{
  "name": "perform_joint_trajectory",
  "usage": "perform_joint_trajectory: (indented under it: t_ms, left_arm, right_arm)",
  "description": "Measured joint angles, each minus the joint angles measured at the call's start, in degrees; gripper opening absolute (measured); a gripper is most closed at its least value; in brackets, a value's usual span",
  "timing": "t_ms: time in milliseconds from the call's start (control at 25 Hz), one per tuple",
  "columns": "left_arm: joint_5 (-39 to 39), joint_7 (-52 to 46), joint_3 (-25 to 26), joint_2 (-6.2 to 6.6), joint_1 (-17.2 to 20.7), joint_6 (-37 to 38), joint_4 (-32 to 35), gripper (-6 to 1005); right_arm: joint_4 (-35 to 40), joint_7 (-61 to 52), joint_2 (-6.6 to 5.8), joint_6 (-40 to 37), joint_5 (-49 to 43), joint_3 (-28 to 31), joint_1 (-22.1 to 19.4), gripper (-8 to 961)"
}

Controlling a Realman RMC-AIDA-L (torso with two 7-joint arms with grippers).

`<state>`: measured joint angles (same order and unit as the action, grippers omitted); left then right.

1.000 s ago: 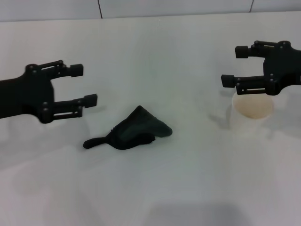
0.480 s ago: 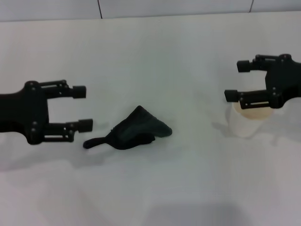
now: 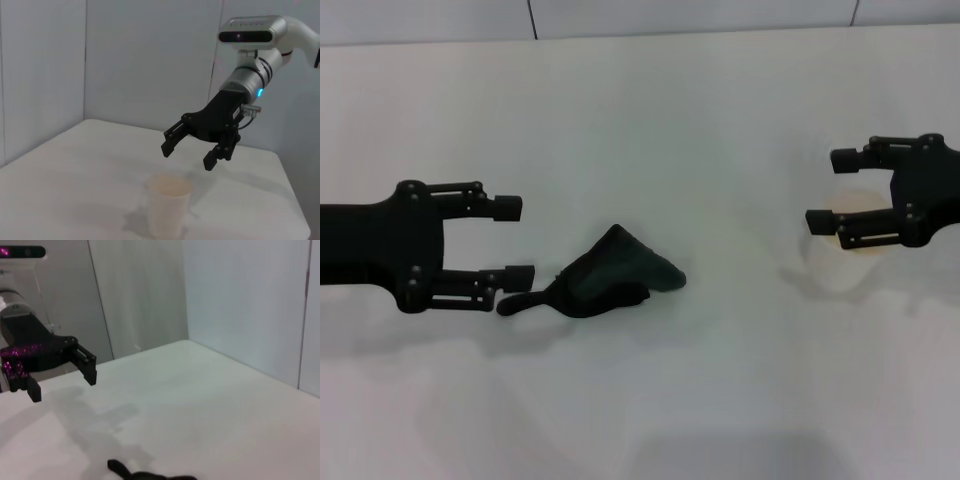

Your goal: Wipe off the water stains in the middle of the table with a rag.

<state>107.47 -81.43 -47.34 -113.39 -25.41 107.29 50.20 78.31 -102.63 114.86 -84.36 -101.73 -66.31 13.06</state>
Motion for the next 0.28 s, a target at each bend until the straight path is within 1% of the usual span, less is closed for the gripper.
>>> perform_joint_trajectory:
  t_ms: [280]
  left_arm:
    - [1.38,-0.33,0.05,-0.8,-0.08,-0.04,-0.03,773]
  right_arm:
    - [-0.11,-0.03,0.01,-0.87,-0.79,0.07,0.13,838]
